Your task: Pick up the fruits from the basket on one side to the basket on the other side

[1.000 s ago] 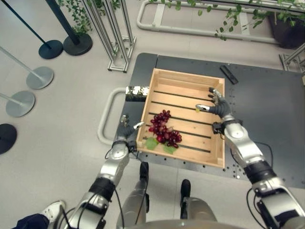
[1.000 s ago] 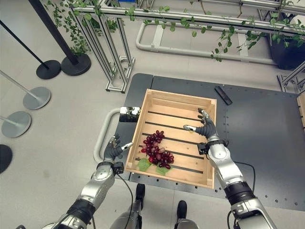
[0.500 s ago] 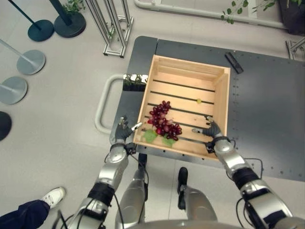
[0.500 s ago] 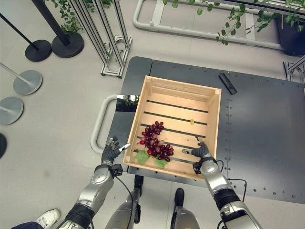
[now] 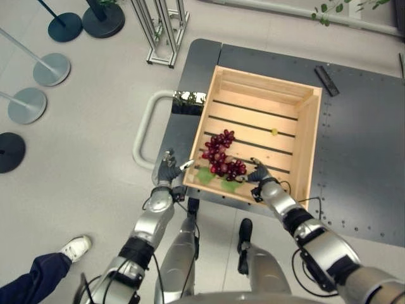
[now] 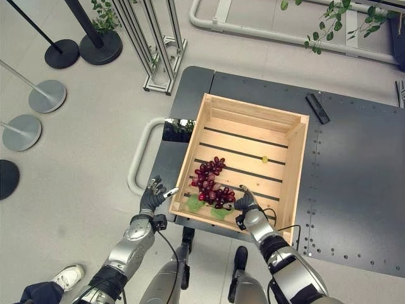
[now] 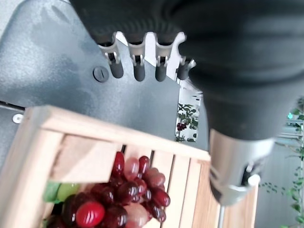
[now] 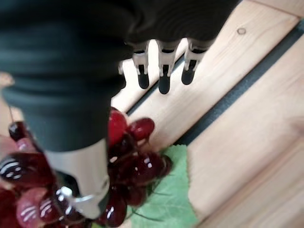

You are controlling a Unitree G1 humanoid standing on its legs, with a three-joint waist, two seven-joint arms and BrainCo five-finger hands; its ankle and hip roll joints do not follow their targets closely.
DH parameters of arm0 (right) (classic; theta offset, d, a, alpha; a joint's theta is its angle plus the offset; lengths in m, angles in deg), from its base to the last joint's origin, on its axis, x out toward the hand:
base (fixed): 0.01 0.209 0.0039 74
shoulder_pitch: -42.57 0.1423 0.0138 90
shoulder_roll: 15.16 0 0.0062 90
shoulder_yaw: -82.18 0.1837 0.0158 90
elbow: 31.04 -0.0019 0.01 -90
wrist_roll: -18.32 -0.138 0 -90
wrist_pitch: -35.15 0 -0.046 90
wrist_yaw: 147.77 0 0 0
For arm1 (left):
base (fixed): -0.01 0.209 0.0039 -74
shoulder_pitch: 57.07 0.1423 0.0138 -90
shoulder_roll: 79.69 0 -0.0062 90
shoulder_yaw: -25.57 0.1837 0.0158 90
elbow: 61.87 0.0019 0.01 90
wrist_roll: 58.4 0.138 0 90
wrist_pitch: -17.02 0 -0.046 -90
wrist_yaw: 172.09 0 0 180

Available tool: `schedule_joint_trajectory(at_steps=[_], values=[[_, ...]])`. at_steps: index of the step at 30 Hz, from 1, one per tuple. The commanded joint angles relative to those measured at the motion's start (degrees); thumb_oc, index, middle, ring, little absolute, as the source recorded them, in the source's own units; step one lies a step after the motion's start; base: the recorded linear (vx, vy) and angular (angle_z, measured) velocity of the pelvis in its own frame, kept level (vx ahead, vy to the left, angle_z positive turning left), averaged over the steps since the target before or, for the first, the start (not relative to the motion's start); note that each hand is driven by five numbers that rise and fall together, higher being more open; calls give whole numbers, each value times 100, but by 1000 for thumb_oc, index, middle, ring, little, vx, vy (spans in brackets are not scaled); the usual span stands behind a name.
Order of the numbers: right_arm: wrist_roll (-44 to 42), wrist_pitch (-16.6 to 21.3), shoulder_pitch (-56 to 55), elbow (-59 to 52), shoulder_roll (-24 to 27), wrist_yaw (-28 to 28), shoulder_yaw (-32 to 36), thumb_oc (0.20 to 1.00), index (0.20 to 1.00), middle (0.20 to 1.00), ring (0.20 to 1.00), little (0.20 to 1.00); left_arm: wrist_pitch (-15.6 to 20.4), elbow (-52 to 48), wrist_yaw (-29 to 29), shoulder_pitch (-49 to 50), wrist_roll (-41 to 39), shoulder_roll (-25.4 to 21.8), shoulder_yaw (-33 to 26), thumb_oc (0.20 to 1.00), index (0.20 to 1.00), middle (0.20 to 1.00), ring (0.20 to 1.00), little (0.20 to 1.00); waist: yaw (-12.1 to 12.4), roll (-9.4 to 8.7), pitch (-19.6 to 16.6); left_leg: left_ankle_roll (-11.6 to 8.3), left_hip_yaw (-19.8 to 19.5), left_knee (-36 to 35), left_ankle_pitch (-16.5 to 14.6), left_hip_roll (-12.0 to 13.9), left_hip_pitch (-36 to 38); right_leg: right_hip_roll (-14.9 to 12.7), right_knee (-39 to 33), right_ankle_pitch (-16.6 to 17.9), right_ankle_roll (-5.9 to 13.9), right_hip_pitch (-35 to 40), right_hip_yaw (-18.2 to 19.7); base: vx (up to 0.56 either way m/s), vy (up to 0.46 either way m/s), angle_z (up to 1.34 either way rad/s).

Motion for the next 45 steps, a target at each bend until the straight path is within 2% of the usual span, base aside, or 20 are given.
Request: schedule_joint_trajectory(at_steps=[1, 15, 22, 27, 32, 33, 38, 39, 40, 42, 45], values=[[101, 98, 345, 36, -40, -98, -95, 1000, 1000, 1000, 1000, 1000, 238, -420, -49, -211, -205, 53, 95, 1000, 1000, 1000, 1000, 1000, 126, -256, -87, -51, 220, 561, -866, 9, -40, -724, 244, 288, 403, -491, 64, 0, 0, 0], [226, 124, 671, 381, -252, -112, -349, 1000, 1000, 1000, 1000, 1000, 285, -360, -121, -371, -225, 110, 284, 1000, 1000, 1000, 1000, 1000, 218, -290, -63, -55, 193, 516, -859, -4, -66, -732, 202, 315, 406, -516, 14, 5, 3, 2], [784, -58, 1225, 1013, -259, -82, -610, 1000, 1000, 1000, 1000, 1000, 356, -410, -126, -400, -218, 54, 432, 1000, 1000, 1000, 1000, 1000, 330, -277, -33, -47, 152, 522, -851, -21, -96, -730, 184, 335, 412, -498, -26, 2, 1, 1], [699, 57, 1236, 211, -285, -16, -734, 1000, 1000, 1000, 1000, 1000, 351, -430, -175, -383, -241, 36, 255, 1000, 1000, 1000, 1000, 1000, 342, -371, -15, -49, 156, 539, -855, 2, -109, -723, 186, 337, 419, -512, -11, 0, 0, 0], [734, 97, 1026, -1004, -129, 86, -817, 1000, 1000, 1000, 1000, 1000, 283, -389, -285, -338, -177, 27, -11, 1000, 1000, 1000, 1000, 1000, 306, -550, 21, -63, 176, 527, -851, 29, -121, -694, 160, 341, 422, -518, -13, 0, 0, 0], [932, -1, 889, -1353, -75, 152, -817, 1000, 1000, 1000, 1000, 1000, 269, -338, -297, -372, -202, 54, -88, 1000, 1000, 1000, 1000, 1000, 262, -615, 32, -67, 198, 528, -847, 45, -136, -691, 157, 339, 421, -529, -15, 0, 0, 0], [1119, 78, 757, -1398, -46, 201, -845, 1000, 1000, 1000, 1000, 1000, 280, -417, -286, -414, -173, 68, -53, 1000, 1000, 1000, 1000, 1000, 250, -664, 38, -57, 167, 539, -859, 42, -173, -713, 165, 340, 424, -529, -55, 0, 0, 0], [1107, 86, 755, -1368, -71, 232, -868, 1000, 1000, 1000, 1000, 1000, 277, -429, -264, -430, -163, 68, -22, 1000, 1000, 1000, 1000, 1000, 260, -674, 36, -56, 162, 536, -859, 45, -174, -711, 167, 339, 424, -527, -53, 0, 0, 0], [969, 118, 945, -1359, -311, 248, -881, 1000, 1000, 1000, 1000, 1000, 281, -474, -283, -393, -151, 16, 32, 1000, 1000, 1000, 1000, 1000, 306, -682, 23, -54, 151, 528, -863, 41, -169, -700, 156, 338, 418, -519, -50, 0, 0, 0], [996, -7, 1012, -1410, -343, 237, -915, 1000, 1000, 1000, 1000, 1000, 281, -444, -272, -471, -205, 20, 30, 1000, 1000, 1000, 1000, 1000, 310, -730, 20, -58, 168, 526, -860, 59, -166, -694, 169, 338, 419, -536, -43, 0, 0, 0], [963, 98, 911, -1371, -357, 198, -892, 1000, 1000, 1000, 1000, 1000, 272, -393, -333, -534, -201, 58, 34, 1000, 1000, 1000, 1000, 1000, 291, -778, 26, -52, 178, 528, -872, 57, -153, -696, 173, 332, 413, -540, -38, 0, 0, 0]])
